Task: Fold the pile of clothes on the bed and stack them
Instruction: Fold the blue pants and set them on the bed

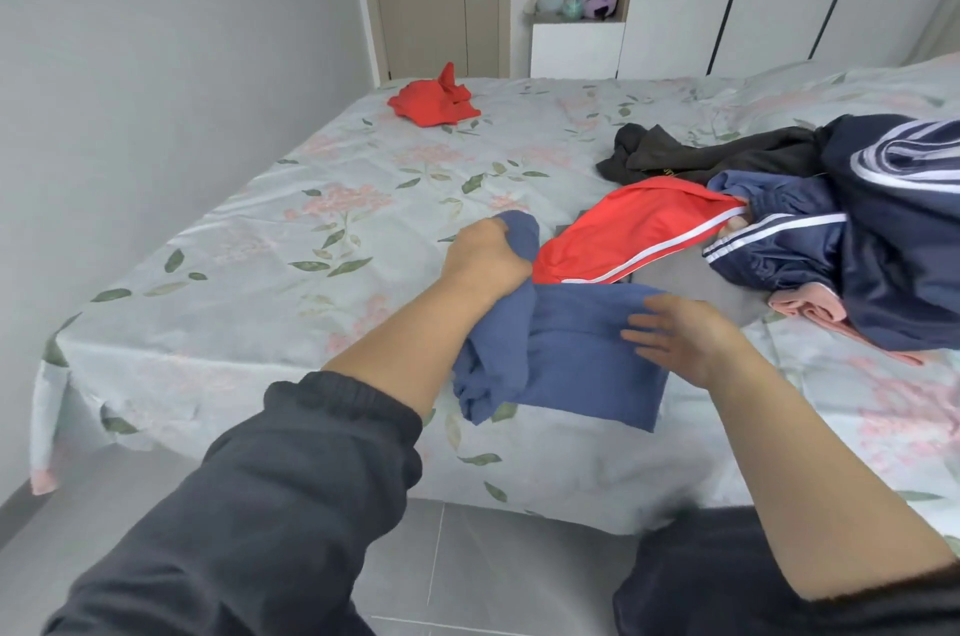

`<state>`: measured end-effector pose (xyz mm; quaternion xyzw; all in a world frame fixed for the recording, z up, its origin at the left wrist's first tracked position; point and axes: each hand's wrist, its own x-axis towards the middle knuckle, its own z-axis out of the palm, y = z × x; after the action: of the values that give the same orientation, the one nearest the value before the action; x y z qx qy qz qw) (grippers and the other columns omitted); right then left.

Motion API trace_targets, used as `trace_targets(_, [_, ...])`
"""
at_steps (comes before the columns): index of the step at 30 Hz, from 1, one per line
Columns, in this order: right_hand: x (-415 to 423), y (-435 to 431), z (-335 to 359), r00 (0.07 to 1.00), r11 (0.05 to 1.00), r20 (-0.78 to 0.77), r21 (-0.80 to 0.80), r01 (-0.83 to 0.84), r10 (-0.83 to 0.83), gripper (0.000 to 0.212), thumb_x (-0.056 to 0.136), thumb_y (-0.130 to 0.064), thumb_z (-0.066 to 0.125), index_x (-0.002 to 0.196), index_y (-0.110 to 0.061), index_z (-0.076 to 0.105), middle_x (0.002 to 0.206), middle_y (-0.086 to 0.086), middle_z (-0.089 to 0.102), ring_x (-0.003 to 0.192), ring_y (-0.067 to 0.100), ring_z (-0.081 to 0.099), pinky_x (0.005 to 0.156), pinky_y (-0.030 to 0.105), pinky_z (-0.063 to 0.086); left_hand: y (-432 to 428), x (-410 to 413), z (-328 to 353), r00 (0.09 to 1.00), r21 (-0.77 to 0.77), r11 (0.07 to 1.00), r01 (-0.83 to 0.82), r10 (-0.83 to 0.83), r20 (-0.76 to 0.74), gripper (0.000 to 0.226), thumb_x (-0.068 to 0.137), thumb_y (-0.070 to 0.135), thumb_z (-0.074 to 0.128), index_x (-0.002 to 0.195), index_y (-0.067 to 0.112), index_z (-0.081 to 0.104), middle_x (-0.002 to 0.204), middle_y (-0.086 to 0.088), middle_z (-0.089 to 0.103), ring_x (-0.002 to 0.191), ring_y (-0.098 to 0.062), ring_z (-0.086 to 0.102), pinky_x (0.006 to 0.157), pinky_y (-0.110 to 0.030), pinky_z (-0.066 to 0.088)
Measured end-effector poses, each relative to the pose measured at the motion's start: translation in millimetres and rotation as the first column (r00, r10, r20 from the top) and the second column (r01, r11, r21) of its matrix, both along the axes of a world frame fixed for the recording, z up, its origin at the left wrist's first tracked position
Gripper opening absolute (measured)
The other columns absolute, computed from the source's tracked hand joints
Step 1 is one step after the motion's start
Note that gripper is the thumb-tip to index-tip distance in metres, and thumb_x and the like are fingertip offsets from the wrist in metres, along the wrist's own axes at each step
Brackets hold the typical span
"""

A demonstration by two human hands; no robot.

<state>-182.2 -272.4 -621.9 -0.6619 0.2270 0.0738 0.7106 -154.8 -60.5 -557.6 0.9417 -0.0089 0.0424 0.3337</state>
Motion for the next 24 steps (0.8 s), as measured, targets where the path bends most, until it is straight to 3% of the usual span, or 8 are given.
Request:
trace_targets(3, [-1.5,-22.5,-4.5,0.994,0.995,-0.018,0.015,0.103,-0.103,0.013,0.097,-0.017,0.045,0.102,-0.007,0.051,0.1,0.016,0.054,0.082,0.031,0.058,0.084,0.039,0.044,-50.3,-6.0,-10.5,0.962,-0.093,0.966,0.24,-0.249,-0.11,0.053,0.089,0.024,0.06,0.14,0.015,0.046,0.138,-0.008,0.051,0.122,-0.024,0.051,0.092,-0.025,0.04])
trace_targets(6, [0.4,-34.4,-10.9,0.991,0.991,-0.034,0.03,0.127,-0.126,0.015,0.096,-0.022,0.042,0.09,-0.012,0.052,0.085,0.009,0.052,0.07,0.024,0.052,0.069,0.034,0.046,-75.2,-12.9,-29.3,0.86,-0.3,0.878,0.371,-0.448,-0.245,0.049,0.091,0.025,0.06,0.139,0.02,0.048,0.121,-0.007,0.062,0.102,-0.019,0.063,0.08,-0.025,0.047])
trace_targets(8, [3.3,-38.4,-14.9,0.99,0.99,-0.025,-0.02,0.137,-0.137,0.018,0.095,-0.028,0.045,0.098,-0.015,0.057,0.09,0.004,0.055,0.075,0.021,0.053,0.065,0.031,0.045,-67.2,-9.1,-40.3,0.936,-0.284,0.918,0.278,-0.325,-0.133,0.04,0.092,0.016,0.056,0.131,0.017,0.057,0.118,-0.006,0.065,0.099,-0.016,0.062,0.081,-0.021,0.046])
trace_targets(10, [6.8,-38.5,-19.2,0.989,0.985,-0.027,-0.099,0.143,-0.147,0.025,0.093,-0.029,0.053,0.113,-0.014,0.057,0.1,0.003,0.057,0.089,0.023,0.055,0.073,0.034,0.046,-46.7,-1.3,-56.6,0.993,-0.066,0.993,0.094,-0.098,-0.07,0.04,0.092,0.018,0.052,0.132,0.015,0.055,0.131,-0.006,0.057,0.117,-0.021,0.054,0.095,-0.024,0.041])
trace_targets(12, [10.8,-35.2,-22.5,0.994,0.965,-0.016,-0.242,0.103,-0.11,0.034,0.09,-0.027,0.06,0.117,-0.008,0.057,0.11,0.005,0.06,0.095,0.025,0.056,0.081,0.036,0.049,-27.1,-0.5,-73.7,0.983,0.08,0.997,-0.014,0.028,-0.182,0.049,0.093,0.03,0.053,0.137,0.012,0.044,0.136,-0.011,0.048,0.123,-0.029,0.048,0.097,-0.032,0.041])
trace_targets(16, [13.7,-23.8,-26.2,0.999,0.858,-0.041,-0.512,-0.042,0.024,0.046,0.083,-0.02,0.068,0.121,0.0,0.051,0.115,0.013,0.059,0.096,0.027,0.056,0.082,0.035,0.048,-20.1,-4.9,-89.2,0.892,-0.236,0.967,-0.098,-0.02,-0.452,0.055,0.085,0.039,0.067,0.127,0.007,0.051,0.121,-0.008,0.058,0.098,-0.023,0.056,0.077,-0.029,0.042])
trace_targets(19, [14.3,-17.6,-28.3,0.998,0.845,-0.059,-0.531,-0.055,0.028,0.043,0.082,-0.014,0.064,0.12,-0.001,0.048,0.108,0.012,0.057,0.089,0.025,0.052,0.073,0.033,0.045,-25.5,-9.5,-86.8,0.798,-0.488,0.849,-0.201,-0.146,-0.584,0.05,0.081,0.031,0.074,0.123,0.01,0.056,0.115,-0.006,0.063,0.1,-0.024,0.061,0.088,-0.036,0.05])
trace_targets(24, [16.3,-7.6,-29.8,0.998,0.761,-0.019,-0.646,-0.058,0.061,0.046,0.085,-0.017,0.058,0.124,-0.001,0.04,0.105,0.008,0.05,0.09,0.026,0.048,0.073,0.032,0.038,-20.3,-9.7,-66.3,0.738,-0.543,0.789,-0.287,-0.179,-0.65,0.013,0.085,0.006,0.065,0.097,0.004,0.063,0.077,-0.008,0.065,0.065,-0.022,0.061,0.061,-0.03,0.051])
